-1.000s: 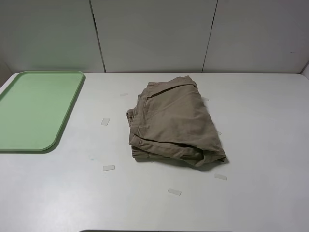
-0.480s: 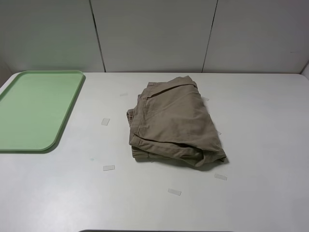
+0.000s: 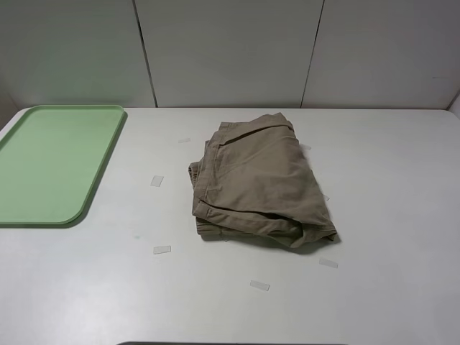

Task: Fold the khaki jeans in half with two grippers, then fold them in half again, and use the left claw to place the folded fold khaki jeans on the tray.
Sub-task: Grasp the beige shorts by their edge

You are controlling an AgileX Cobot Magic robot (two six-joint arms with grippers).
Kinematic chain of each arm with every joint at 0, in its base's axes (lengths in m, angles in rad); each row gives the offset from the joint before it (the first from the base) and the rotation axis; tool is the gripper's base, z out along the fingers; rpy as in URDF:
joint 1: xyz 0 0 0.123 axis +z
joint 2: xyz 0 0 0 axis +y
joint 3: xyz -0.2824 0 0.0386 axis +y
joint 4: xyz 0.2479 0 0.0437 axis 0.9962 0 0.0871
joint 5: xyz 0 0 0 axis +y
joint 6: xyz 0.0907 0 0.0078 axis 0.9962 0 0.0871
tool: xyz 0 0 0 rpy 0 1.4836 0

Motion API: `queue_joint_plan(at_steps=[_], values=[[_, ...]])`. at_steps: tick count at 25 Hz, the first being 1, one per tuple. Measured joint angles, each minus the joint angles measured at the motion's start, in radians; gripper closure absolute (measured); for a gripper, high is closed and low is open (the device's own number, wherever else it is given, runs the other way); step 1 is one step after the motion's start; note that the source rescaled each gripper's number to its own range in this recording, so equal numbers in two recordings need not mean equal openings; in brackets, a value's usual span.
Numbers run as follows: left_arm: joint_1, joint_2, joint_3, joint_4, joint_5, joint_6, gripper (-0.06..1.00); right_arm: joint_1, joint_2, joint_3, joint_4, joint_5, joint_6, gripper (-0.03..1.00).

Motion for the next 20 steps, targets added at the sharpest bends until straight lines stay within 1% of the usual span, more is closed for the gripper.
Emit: queue_joint_plan(at_steps=[5,13,16,20], values=[[-0.037,0.0,0.0,-0.003,0.0,0.0,0.06,0.0,0.0,0.0,0.0,0.0,0.0,-0.03],[-0.044,0.0,-0.007,-0.019,-0.015,-0.001,0.06,0.0,0.0,0.0,0.0,0.0,0.0,-0.03],[-0.044,0.063,-0.04,-0.067,-0.051,-0.003,0.06,0.0,0.0,0.0,0.0,0.0,0.0,-0.03],[-0.044,0.252,-0.085,-0.157,-0.135,-0.003,0.06,0.0,0.0,0.0,0.0,0.0,0.0,-0.03]])
